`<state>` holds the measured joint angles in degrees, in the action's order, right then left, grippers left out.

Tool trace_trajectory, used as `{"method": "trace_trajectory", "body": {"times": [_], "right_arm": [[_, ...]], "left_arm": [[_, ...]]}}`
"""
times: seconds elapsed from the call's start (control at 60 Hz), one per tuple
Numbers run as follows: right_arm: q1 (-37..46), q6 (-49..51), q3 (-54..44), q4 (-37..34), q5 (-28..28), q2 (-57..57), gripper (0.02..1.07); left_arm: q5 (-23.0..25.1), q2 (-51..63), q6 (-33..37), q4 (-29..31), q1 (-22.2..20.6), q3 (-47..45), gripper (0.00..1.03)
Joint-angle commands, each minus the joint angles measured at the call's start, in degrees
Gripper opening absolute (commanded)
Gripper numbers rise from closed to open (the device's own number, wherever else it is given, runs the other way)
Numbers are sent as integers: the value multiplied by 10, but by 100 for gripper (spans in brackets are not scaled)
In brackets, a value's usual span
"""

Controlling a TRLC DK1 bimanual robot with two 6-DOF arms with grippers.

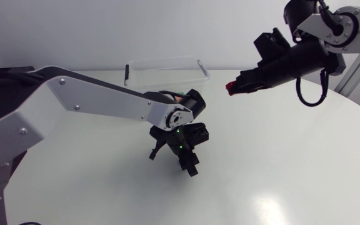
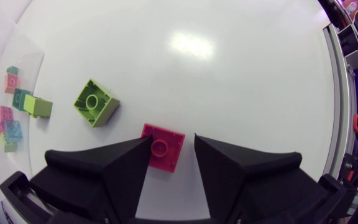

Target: Place the duplo bricks in the container

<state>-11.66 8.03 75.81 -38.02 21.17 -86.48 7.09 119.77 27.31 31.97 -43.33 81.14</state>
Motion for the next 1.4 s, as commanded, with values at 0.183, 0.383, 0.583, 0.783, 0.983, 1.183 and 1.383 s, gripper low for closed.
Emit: {"method": "trace_trajectory", "body": {"times": [0.183, 0.383, 0.583, 0.783, 0.983, 1.183, 1.383], "right_arm": [[37, -39, 39, 26, 29, -19, 32], [33, -65, 64, 44, 34, -43, 32], [13, -99, 108, 61, 28, -84, 32], [-14, -110, 159, 61, 9, -135, 32], [-33, -123, 210, 60, -6, -184, 32], [-48, -131, 269, 52, -20, -233, 32], [-59, -139, 344, 31, -30, -290, 32]], "left_arm": [[6, 16, 17, 28, -5, 3, 19], [12, -41, 17, 34, -3, -49, 18], [12, -123, 16, 42, 3, -99, 18], [13, -197, 10, 46, 9, -128, 18], [13, -262, 9, 53, 35, -147, 18], [16, -306, 9, 55, 62, -151, 18], [28, -336, 9, 55, 99, -141, 18]]}}
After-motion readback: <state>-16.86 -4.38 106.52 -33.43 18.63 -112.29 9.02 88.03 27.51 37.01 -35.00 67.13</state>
